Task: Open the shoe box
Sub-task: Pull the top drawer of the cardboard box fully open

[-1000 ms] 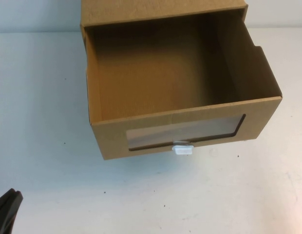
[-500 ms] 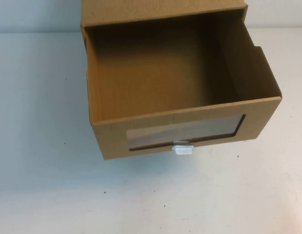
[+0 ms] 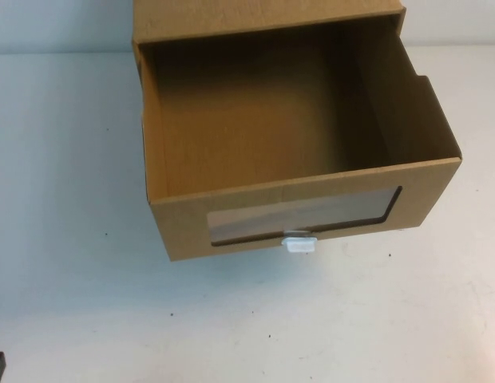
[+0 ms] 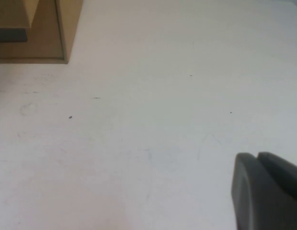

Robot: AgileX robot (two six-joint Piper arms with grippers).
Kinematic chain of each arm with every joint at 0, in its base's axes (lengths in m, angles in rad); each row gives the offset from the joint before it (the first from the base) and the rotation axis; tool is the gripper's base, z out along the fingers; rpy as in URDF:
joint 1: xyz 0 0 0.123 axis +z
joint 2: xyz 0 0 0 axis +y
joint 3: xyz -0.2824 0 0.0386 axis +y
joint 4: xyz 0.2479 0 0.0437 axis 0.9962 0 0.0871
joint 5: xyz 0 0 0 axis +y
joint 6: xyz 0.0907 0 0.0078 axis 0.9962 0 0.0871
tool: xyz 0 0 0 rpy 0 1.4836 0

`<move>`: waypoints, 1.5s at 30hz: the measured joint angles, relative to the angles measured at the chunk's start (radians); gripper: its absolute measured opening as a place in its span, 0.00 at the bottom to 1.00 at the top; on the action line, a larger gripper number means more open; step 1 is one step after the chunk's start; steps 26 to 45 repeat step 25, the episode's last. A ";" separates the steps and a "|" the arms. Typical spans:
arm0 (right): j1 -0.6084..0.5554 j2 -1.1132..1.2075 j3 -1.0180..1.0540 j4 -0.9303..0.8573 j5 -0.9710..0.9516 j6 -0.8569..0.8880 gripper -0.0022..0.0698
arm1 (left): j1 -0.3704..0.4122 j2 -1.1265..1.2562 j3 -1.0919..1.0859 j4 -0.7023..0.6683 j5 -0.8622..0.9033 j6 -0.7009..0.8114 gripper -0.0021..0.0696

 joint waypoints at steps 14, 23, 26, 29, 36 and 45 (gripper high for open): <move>0.000 -0.004 0.000 0.002 0.002 0.000 0.01 | 0.005 0.000 0.002 0.008 0.046 0.014 0.02; 0.000 -0.004 0.000 0.002 0.002 0.000 0.01 | 0.005 0.000 0.002 0.008 0.046 0.014 0.02; 0.000 -0.004 0.000 0.002 0.002 0.000 0.01 | 0.005 0.000 0.002 0.008 0.046 0.014 0.02; 0.000 -0.004 0.000 0.002 0.002 0.000 0.01 | 0.005 0.000 0.002 0.008 0.046 0.014 0.02; 0.000 -0.004 0.000 0.002 0.002 0.000 0.01 | 0.005 0.000 0.002 0.008 0.046 0.014 0.02; 0.000 -0.004 0.000 0.002 0.002 0.000 0.01 | 0.005 0.000 0.002 0.008 0.046 0.014 0.02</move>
